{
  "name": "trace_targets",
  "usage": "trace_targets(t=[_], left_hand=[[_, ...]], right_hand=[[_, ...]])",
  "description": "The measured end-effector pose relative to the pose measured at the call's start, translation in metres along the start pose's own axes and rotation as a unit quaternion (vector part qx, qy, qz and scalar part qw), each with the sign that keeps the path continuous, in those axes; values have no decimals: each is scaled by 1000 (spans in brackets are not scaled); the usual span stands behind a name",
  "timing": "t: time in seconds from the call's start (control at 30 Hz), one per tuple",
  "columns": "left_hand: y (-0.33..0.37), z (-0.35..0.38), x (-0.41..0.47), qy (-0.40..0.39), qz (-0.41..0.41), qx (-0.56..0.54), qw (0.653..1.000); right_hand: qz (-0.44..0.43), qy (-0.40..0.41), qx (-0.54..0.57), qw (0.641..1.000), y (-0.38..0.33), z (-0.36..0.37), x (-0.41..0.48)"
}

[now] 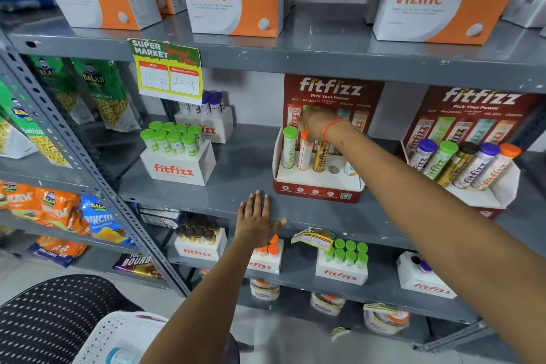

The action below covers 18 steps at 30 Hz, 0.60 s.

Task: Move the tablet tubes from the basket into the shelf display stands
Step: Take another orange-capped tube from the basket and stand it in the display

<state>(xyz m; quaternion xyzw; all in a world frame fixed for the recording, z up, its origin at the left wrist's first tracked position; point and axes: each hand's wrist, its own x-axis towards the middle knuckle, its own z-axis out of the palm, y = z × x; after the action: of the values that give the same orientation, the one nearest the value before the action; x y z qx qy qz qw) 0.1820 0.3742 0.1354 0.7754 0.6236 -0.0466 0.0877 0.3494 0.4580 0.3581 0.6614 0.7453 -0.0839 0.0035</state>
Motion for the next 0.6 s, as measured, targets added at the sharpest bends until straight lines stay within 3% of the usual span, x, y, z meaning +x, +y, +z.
trace_targets(t=[0.2, 0.37, 0.6], left_hand=[[0, 1, 1, 5, -2, 0, 1000], [-1, 4, 2, 16, 2, -3, 1000], [-3, 6, 4, 13, -1, -6, 1000]], right_hand=[[6, 68, 1, 998, 5, 0, -15], [9, 13, 10, 1000, 14, 0, -13], [-9, 47, -39, 998, 10, -2, -9]])
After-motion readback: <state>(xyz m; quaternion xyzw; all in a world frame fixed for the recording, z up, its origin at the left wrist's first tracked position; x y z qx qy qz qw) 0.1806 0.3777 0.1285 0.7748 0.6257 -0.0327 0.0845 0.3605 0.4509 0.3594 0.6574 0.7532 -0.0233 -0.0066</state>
